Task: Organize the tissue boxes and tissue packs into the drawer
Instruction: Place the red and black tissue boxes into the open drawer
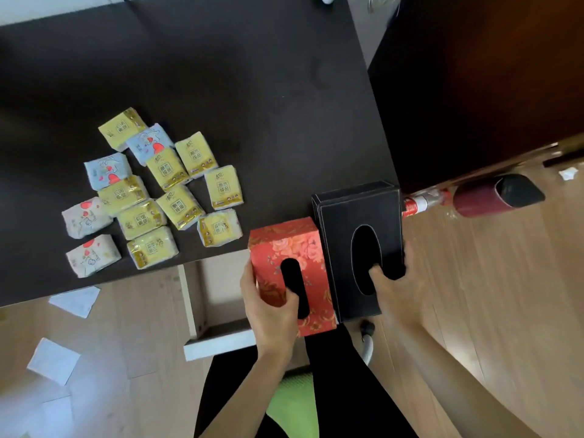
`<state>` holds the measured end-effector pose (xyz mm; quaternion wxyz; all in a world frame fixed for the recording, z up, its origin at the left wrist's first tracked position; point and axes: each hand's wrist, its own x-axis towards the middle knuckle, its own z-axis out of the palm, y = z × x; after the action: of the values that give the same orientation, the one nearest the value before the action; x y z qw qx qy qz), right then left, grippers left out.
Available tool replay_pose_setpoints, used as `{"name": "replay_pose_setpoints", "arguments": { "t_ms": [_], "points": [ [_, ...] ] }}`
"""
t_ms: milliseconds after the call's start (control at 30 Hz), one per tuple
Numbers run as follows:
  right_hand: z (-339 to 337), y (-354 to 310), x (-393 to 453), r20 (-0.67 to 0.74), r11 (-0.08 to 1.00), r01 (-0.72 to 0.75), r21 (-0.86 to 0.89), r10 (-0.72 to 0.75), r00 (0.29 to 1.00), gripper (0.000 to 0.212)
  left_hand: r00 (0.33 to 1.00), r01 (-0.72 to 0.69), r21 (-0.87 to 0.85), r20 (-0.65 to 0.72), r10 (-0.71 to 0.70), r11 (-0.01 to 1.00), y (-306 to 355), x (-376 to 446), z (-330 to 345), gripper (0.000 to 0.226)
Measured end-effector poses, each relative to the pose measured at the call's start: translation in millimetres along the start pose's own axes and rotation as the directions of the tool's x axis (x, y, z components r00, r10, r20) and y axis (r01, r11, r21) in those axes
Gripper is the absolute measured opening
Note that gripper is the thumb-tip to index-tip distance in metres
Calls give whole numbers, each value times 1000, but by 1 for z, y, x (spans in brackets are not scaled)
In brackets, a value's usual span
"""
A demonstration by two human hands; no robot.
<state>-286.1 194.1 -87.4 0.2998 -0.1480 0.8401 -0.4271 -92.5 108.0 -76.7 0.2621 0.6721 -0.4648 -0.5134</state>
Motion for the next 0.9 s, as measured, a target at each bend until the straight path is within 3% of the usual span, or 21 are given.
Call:
{"name": "replay_pose_setpoints", "arguments": {
  "t_ms": [133,267,567,700,833,900],
  "points": [
    [-11,19,-19,-12,994,-93,-58,92,996,57,994,103,10,42,-103,995,-14,-21,-5,77],
    [-17,26,-36,-6,991,-93,-97,93,996,61,976,185,93,99,-194,978,-36,-27,-7,86],
    [-10,38,-36,0,959,-97,-266,101,995,50,953,225,265,138,-268,938,-62,-8,-4,96],
    [11,58,-29,-74,918,-65,-391,39,996,55,956,174,296,179,-233,939,-76,4,6,100],
    [21,86,-27,-95,790,84,-607,-177,980,78,952,70,276,270,-147,959,-87,19,0,103],
    [22,94,-22,-56,752,160,-639,-253,966,81,936,-58,301,348,-53,952,-88,28,-7,101]
  ]
}}
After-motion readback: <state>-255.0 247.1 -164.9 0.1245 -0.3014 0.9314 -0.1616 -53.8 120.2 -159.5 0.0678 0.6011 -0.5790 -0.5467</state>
